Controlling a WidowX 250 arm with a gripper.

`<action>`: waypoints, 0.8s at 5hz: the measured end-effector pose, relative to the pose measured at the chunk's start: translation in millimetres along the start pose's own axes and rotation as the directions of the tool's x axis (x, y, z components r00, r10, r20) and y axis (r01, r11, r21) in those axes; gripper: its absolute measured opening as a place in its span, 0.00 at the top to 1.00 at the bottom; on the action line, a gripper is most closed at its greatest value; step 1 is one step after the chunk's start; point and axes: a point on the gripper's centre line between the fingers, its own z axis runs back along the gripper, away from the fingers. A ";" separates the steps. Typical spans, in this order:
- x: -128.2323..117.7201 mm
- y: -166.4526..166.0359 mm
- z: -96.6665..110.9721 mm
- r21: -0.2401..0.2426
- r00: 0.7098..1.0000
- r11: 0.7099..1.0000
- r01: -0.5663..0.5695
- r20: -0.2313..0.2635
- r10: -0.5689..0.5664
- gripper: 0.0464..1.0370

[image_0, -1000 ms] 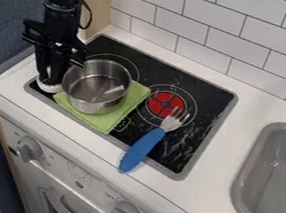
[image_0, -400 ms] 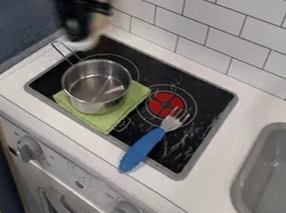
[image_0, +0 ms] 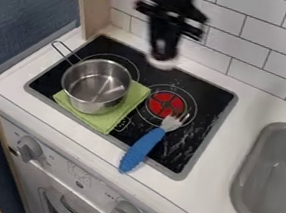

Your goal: Move the black and white object to upper right of the burner

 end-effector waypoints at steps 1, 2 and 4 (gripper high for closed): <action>25.5 -50.6 -17.7 -0.001 0.996 0.996 0.086 -0.021 -0.086 0.81; 39.7 -72.7 -31.6 0.004 0.991 0.992 0.128 -0.044 -0.127 0.81; 45.9 -78.3 -54.4 0.035 0.986 0.989 0.141 -0.092 -0.137 0.81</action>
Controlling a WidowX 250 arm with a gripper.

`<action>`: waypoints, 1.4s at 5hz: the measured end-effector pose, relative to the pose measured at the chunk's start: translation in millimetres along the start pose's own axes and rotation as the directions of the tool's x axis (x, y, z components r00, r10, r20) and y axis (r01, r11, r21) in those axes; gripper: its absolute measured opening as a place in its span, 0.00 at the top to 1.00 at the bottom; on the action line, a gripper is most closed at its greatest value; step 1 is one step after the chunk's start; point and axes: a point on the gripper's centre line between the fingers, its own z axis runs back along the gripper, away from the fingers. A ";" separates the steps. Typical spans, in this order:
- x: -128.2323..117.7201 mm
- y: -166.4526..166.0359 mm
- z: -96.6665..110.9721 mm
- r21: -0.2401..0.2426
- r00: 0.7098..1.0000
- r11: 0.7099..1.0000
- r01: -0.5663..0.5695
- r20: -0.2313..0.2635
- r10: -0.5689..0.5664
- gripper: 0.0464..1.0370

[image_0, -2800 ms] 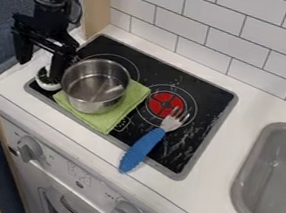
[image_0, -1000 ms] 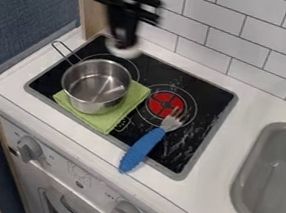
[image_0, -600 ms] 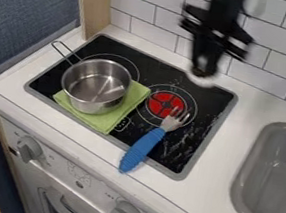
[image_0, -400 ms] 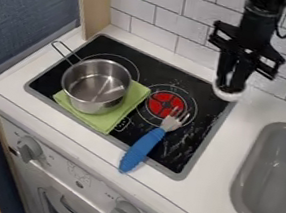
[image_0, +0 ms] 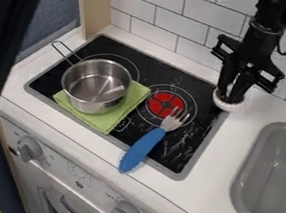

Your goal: Move the black and white object to upper right of the burner

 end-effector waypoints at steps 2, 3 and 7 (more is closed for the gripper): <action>-13.0 6.9 -8.1 0.049 1.000 0.999 -0.003 -0.031 0.005 0.81; -12.7 7.3 -9.0 0.044 1.000 0.999 -0.006 -0.027 0.007 0.80; -23.3 4.8 35.0 -0.047 0.998 0.999 -0.023 0.064 0.026 0.02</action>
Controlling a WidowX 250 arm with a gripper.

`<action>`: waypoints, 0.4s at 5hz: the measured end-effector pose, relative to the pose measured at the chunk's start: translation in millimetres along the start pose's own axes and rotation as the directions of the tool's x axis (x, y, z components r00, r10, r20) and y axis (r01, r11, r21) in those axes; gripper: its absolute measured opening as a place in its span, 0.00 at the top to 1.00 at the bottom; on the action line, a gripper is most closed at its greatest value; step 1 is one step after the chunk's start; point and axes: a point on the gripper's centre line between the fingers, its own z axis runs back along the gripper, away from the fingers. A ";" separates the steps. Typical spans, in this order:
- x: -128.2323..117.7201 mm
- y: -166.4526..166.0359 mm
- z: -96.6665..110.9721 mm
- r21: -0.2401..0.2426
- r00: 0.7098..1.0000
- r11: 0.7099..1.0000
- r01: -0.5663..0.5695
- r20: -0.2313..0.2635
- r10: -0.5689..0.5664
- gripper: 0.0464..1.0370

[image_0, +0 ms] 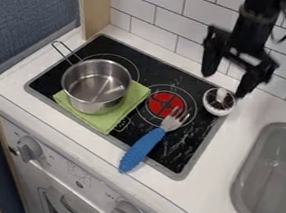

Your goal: Move the black and white object to upper right of the burner

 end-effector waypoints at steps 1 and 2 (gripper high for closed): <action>-6.4 1.4 20.3 -0.007 0.999 1.000 -0.019 0.050 0.020 0.03; -20.8 10.8 27.8 -0.006 0.994 0.997 -0.080 0.069 0.080 0.03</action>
